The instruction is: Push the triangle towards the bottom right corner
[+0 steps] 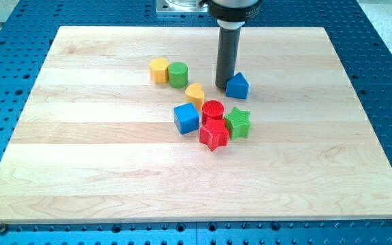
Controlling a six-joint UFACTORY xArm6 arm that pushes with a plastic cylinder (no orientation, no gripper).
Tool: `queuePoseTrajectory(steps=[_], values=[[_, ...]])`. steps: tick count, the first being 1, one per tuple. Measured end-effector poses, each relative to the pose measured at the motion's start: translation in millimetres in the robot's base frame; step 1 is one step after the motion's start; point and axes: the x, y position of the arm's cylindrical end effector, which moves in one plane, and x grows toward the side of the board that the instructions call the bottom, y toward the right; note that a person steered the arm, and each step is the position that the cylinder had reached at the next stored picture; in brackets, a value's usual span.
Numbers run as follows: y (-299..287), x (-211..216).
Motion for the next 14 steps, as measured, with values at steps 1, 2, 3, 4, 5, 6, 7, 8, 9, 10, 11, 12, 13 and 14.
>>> queuePoseTrajectory(steps=[1,2,3,4,5,6,7,8,9,10,11,12,13,14], values=[[6,13],[6,30],[7,41],[50,28],[83,8],[97,8],[119,11],[134,13],[135,34],[118,53],[106,53],[104,50],[101,65],[93,83]])
